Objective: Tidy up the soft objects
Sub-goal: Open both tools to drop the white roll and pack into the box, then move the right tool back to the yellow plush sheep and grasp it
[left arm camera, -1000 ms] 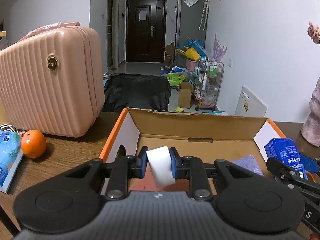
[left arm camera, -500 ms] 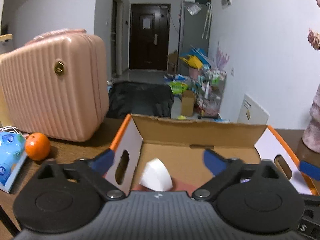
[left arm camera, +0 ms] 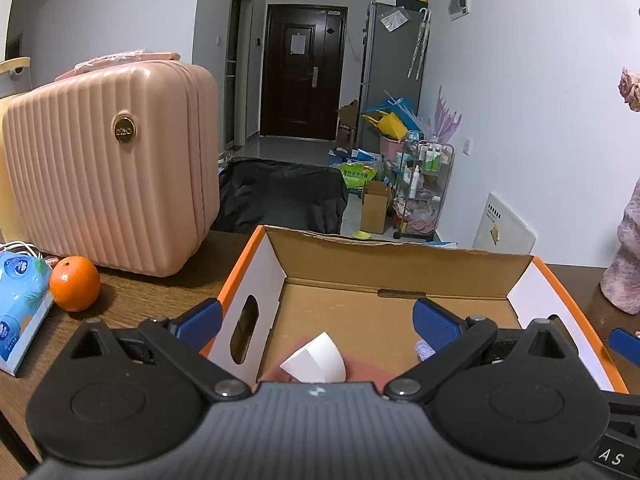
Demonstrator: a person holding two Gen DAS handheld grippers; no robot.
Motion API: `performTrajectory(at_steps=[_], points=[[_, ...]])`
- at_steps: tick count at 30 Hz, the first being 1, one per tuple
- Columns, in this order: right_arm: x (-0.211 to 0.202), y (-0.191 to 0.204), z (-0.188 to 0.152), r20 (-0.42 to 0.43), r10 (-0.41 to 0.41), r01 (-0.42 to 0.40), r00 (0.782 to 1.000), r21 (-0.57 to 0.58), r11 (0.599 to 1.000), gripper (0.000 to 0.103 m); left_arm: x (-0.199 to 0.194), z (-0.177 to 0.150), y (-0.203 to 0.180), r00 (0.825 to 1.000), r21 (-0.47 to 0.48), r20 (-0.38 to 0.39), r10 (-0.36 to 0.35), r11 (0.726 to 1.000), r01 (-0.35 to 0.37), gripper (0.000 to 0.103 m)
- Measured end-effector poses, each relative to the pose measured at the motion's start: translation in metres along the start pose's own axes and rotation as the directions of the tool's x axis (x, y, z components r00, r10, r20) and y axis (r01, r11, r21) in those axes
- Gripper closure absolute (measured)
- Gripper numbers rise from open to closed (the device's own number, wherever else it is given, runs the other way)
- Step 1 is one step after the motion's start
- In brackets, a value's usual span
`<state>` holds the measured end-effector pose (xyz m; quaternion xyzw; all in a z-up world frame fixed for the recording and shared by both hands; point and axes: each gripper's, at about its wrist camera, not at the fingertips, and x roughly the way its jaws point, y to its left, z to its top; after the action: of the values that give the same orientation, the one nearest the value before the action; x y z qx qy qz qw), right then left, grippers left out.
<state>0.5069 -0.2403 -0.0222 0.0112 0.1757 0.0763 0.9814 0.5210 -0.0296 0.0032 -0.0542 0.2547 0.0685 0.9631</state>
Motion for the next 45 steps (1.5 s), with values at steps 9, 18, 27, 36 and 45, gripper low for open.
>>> performTrajectory(at_steps=[9,18,27,36,45], points=[[-0.015,-0.002,-0.003,0.029,0.003,-0.004,1.0,0.023,1.0,0.0,-0.014,-0.006,0.003,1.0,0.009,0.014,-0.007,1.0,0.007,0.0],[-0.042,-0.006,-0.01,0.053,-0.003,0.001,0.999,0.051,0.999,0.0,-0.034,-0.018,0.021,1.0,-0.009,0.014,-0.004,1.0,0.004,0.0],[-0.071,-0.002,-0.021,0.057,-0.018,0.014,0.998,0.061,0.998,0.0,-0.059,-0.03,0.034,0.999,-0.008,0.04,-0.003,1.0,0.003,0.0],[-0.099,0.005,-0.03,0.071,-0.032,0.028,0.997,0.061,0.998,0.0,-0.088,-0.044,0.047,0.997,-0.001,0.082,-0.006,1.0,0.006,0.0],[-0.128,0.014,-0.041,0.086,-0.033,0.029,0.996,0.053,0.998,0.0,-0.115,-0.058,0.059,0.995,0.012,0.095,-0.026,1.0,0.025,0.0]])
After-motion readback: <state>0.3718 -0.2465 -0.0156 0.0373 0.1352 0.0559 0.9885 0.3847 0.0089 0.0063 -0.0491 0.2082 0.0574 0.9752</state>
